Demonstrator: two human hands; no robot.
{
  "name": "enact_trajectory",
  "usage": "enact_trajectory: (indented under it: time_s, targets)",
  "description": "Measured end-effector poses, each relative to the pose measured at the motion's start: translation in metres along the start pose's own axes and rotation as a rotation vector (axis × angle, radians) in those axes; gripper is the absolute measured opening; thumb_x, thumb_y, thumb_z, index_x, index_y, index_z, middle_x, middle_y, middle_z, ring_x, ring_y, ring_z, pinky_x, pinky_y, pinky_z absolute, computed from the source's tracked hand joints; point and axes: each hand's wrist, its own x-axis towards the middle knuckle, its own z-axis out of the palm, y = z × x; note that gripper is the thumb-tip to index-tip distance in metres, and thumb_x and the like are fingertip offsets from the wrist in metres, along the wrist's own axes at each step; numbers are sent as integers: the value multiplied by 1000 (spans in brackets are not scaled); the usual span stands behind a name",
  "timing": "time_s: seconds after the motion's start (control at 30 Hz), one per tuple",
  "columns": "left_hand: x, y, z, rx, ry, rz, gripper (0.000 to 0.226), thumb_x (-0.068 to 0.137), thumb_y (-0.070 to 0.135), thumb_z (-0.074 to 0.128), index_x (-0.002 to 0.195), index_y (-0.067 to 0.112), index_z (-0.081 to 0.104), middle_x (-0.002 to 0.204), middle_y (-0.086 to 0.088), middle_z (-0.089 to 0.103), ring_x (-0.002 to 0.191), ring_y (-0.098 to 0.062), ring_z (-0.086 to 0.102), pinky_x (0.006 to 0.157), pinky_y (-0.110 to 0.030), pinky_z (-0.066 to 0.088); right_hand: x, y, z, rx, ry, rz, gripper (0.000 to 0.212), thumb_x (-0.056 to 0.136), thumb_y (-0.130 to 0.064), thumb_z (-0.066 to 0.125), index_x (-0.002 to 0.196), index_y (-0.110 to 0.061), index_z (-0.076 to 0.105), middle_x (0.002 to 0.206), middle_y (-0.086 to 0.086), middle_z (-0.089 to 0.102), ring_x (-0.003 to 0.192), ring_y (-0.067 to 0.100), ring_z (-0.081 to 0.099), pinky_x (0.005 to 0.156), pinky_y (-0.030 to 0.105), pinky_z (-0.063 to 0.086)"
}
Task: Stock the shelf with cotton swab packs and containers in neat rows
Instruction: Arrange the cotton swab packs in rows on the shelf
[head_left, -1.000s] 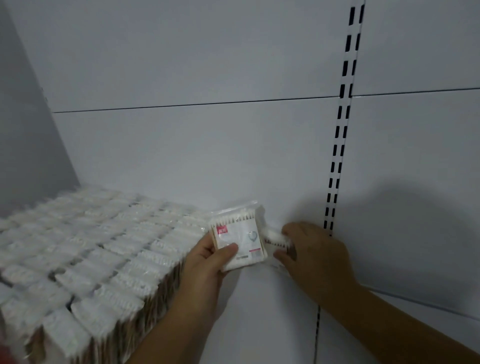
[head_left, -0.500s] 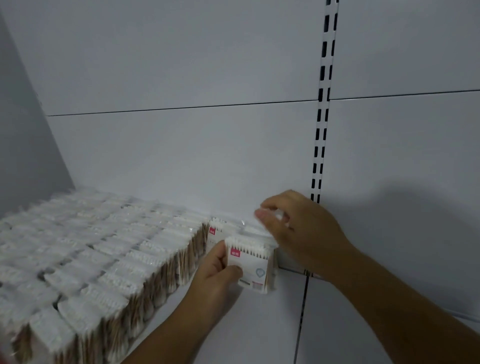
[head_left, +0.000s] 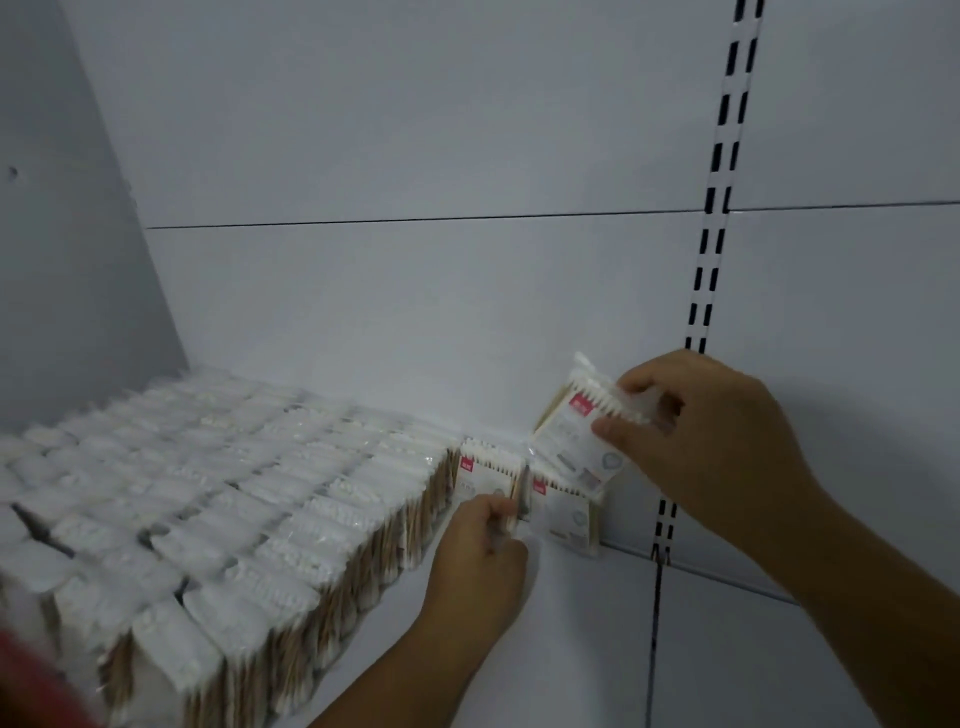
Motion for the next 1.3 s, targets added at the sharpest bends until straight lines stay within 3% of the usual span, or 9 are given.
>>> enact_trajectory:
  time_s: [0.17,0.4,0.5,0.6,0.73,0.87,0.97,1.07,1.3]
  targets:
    - [-4,16,-14,-123,383,375,35,64,-1,42,73,32,46,76,11,48,71,-10,46,60,-19,35,0,-29,61,-160,-143,-44,32,76,-46,72,100,-26,64,90,-8,61,82,13,55,69,26,41]
    - [2,10,-11,-200,258,285,14,59,5,38,61,19,41,61,3,38,58,-15,35,56,-27,25,5,-47,114,-453,-281,-435,7,63,-14,60,58,-14,56,59,4,55,54,21,54,43,26,37]
    - [3,6,-10,-179,212,240,15,60,9,37,65,15,50,68,-6,51,66,-23,47,61,-38,38,4,-41,110,-530,-473,-384,16,83,-22,59,95,-11,63,95,8,63,85,25,58,65,34,47]
    - [6,5,-12,-96,127,219,26,63,12,46,81,2,62,84,-20,63,84,-35,59,80,-49,48,-6,-34,83,-525,-531,-315,49,92,-30,52,137,-13,43,130,10,52,113,27,49,91,39,42]
    - [-3,13,-19,229,26,248,35,64,17,50,82,-6,68,85,-28,66,86,-43,61,82,-53,48,-42,-13,3,-590,-573,-254,55,87,-20,56,140,-14,40,135,12,48,119,30,46,95,43,41]
    - [-26,55,16,521,-160,417,36,70,21,50,81,-7,70,91,-31,66,91,-51,61,85,-58,43,-97,38,-128,-763,-629,33,60,91,-23,53,146,-21,30,153,9,27,138,26,28,108,39,29]
    - [-58,139,85,525,-484,612,29,89,11,59,117,8,60,129,-18,56,128,-37,45,104,-44,32,-154,69,-248,-892,-586,311,60,92,-26,52,147,-24,28,156,8,21,142,25,22,111,41,27]
    - [-105,224,160,603,-759,717,51,96,39,49,143,27,32,149,-3,38,136,-20,38,107,-31,29,-217,86,-349,-1014,-564,537,62,91,-34,53,147,-25,27,153,8,23,138,29,27,106,44,36]
    - [-278,352,328,553,-937,1048,61,97,49,41,150,31,17,158,1,22,142,-19,26,111,-31,24,-402,95,-549,-1024,-487,830,68,92,-39,52,150,-31,17,160,4,4,145,25,15,113,42,27]
